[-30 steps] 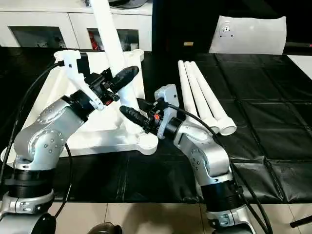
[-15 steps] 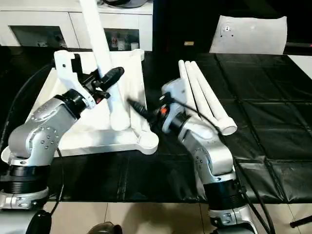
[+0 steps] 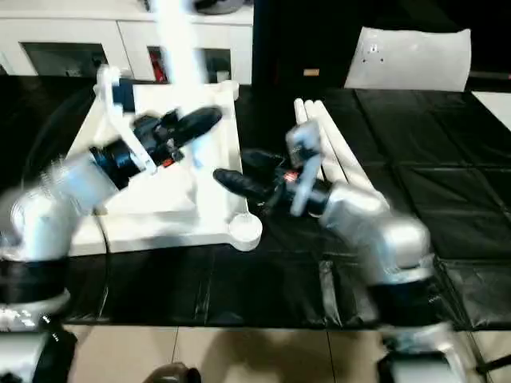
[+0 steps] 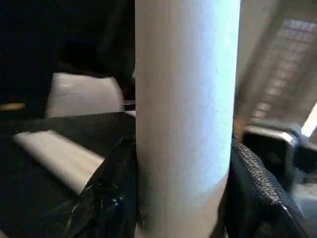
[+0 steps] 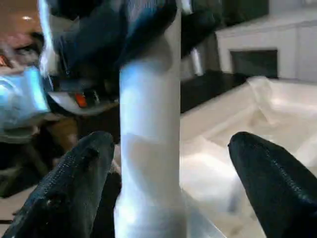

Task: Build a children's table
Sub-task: Pick table leg

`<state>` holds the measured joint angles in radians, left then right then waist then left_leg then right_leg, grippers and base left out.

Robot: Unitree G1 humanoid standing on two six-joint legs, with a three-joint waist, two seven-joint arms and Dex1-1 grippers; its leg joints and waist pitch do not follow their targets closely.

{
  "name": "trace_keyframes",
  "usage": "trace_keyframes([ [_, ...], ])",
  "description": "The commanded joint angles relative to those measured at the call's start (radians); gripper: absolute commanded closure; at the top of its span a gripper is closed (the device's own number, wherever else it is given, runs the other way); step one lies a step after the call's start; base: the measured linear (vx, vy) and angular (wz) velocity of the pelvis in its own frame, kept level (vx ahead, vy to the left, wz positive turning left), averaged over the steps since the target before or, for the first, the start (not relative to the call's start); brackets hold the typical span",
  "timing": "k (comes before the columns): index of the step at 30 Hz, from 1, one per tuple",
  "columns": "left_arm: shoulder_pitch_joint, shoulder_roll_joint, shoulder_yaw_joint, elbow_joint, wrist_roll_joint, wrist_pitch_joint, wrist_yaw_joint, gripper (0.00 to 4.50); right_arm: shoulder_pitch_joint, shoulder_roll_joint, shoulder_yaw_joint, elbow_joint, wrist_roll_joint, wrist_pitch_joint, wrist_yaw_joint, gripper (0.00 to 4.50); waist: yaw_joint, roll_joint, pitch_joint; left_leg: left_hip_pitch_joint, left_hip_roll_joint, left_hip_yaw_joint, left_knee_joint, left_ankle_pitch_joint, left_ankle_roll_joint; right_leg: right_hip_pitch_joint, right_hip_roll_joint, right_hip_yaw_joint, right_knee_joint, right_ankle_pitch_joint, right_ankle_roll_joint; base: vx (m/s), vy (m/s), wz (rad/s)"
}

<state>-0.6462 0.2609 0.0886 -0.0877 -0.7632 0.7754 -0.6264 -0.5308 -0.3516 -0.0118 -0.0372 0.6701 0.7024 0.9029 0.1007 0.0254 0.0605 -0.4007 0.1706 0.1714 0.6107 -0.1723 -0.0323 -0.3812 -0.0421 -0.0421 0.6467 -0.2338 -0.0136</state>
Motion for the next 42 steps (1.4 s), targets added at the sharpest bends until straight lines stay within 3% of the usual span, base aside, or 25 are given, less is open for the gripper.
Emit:
trace_keyframes([
  [1,-0.019,0.018,-0.018,-0.020,-0.026,0.021,-0.054,2.64,-0.013,-0.013,-0.007,-0.019,0.033,0.035,0.038,0.39,0.006,-0.009,-0.074,0.025,0.051,-0.019,-0.057,-0.084,0.020,0.047,-0.094,0.048,-0.075,-0.032,-0.208,0.000,0.000,0.00],
  [10,-0.075,0.041,-0.067,-0.006,-0.062,0.069,-0.159,2.64,-0.027,-0.059,0.071,-0.011,0.021,0.047,0.132,0.39,0.017,-0.009,-0.075,0.028,0.054,-0.018,-0.057,-0.076,0.013,0.041,-0.094,0.046,-0.076,-0.042,-0.207,0.000,0.000,0.00],
  [13,-0.083,0.016,-0.046,0.009,-0.097,0.090,-0.147,2.64,-0.026,-0.049,0.076,-0.009,0.017,0.047,0.127,0.70,0.017,-0.011,-0.076,0.025,0.053,-0.016,-0.056,-0.070,0.011,0.044,-0.095,0.047,-0.075,-0.022,-0.209,0.000,0.000,0.00],
  [23,-0.085,0.021,-0.062,0.020,-0.056,0.081,-0.126,2.64,-0.025,-0.034,0.095,0.000,-0.004,0.021,0.122,1.39,0.018,-0.009,-0.077,0.024,0.054,-0.019,-0.057,-0.071,0.011,0.045,-0.094,0.046,-0.072,-0.018,-0.205,0.000,0.000,0.00],
  [25,-0.093,0.015,-0.055,0.034,-0.046,0.084,-0.101,2.64,-0.030,-0.035,0.101,0.004,-0.011,0.017,0.119,1.39,0.018,-0.014,-0.077,0.023,0.053,-0.018,-0.056,-0.071,0.011,0.047,-0.096,0.046,-0.073,-0.021,-0.205,0.000,0.000,0.00],
  [27,-0.099,0.017,-0.050,0.061,-0.027,0.088,-0.071,2.64,-0.039,-0.032,0.100,0.017,-0.014,0.027,0.109,1.21,0.020,-0.005,-0.077,0.025,0.054,-0.019,-0.056,-0.078,0.008,0.043,-0.095,0.046,-0.075,-0.035,-0.199,0.000,0.000,0.00],
  [31,-0.096,0.022,-0.051,0.071,-0.017,0.092,-0.056,2.64,-0.045,-0.026,0.096,0.026,-0.017,0.041,0.098,0.97,0.018,-0.012,-0.077,0.025,0.054,-0.019,-0.057,-0.080,0.003,0.046,-0.096,0.046,-0.074,-0.037,-0.198,0.000,0.000,0.00],
  [32,-0.095,0.024,-0.053,0.070,-0.015,0.091,-0.059,2.64,-0.045,-0.025,0.096,0.026,-0.017,0.042,0.096,0.82,0.019,-0.009,-0.078,0.025,0.054,-0.020,-0.057,-0.077,0.003,0.045,-0.097,0.046,-0.074,-0.035,-0.198,0.000,0.000,0.00],
  [42,-0.100,0.027,-0.064,0.067,0.000,0.068,-0.060,2.64,-0.060,-0.013,0.109,0.061,-0.042,0.074,0.044,0.82,0.018,-0.008,-0.078,0.025,0.054,-0.019,-0.058,-0.079,-0.001,0.045,-0.097,0.047,-0.074,-0.029,-0.199,0.000,0.000,0.00],
])
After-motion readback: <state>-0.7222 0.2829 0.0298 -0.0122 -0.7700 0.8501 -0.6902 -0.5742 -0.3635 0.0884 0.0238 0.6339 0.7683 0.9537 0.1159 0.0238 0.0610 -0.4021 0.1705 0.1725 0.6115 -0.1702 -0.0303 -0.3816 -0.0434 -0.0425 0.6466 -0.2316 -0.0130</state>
